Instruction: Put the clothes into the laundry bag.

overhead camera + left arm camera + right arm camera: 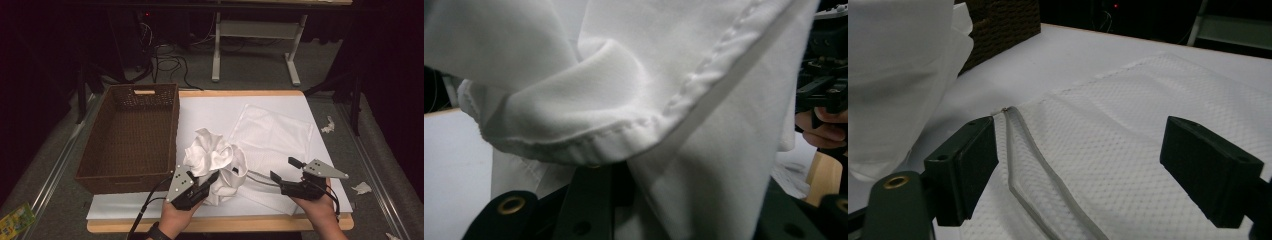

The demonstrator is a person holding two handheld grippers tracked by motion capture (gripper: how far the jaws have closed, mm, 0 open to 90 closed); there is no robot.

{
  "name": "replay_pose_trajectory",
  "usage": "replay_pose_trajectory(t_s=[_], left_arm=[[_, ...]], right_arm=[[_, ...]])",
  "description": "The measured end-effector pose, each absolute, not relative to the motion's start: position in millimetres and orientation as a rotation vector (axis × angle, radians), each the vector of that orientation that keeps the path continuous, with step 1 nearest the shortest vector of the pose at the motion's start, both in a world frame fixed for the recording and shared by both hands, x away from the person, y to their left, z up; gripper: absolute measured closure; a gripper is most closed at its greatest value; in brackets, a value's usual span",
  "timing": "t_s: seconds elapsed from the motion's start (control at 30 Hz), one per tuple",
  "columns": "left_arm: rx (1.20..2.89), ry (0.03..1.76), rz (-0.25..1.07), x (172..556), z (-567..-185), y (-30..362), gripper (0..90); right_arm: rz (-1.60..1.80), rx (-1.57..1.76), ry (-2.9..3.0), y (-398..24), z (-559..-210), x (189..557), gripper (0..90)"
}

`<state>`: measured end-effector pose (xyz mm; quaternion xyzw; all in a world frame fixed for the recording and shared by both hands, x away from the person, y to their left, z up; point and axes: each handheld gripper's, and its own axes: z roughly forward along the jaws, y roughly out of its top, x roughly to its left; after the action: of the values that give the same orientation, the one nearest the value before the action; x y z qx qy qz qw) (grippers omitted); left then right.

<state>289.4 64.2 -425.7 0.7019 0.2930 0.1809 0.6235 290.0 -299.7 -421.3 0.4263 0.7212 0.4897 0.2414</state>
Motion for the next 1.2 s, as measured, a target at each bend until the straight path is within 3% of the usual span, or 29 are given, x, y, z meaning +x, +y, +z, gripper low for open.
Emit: replay_pose_trajectory(t_s=[0.27, 0.43, 0.7, 1.03, 1.2], left_arm=[[1.647, 0.681, 0.407, 295, -431, 71, 68.2], [1.625, 0.709, 0.394, 298, -434, 79, 67.8], [1.628, 0.73, 0.404, 300, -436, 77, 67.4], [1.642, 0.721, 0.39, 300, -438, 74, 67.2], [1.635, 0.726, 0.384, 300, -437, 76, 67.2]], right_arm=[[1.293, 1.176, 2.013, -277, -417, 318, 21.9], [1.22, 1.277, 2.014, -272, -433, 344, 25.9], [1.157, 1.311, 2.121, -277, -455, 336, 37.0], [1.044, 1.279, 2.249, -272, -471, 343, 36.8], [1.04, 1.265, 2.293, -269, -474, 343, 46.1]])
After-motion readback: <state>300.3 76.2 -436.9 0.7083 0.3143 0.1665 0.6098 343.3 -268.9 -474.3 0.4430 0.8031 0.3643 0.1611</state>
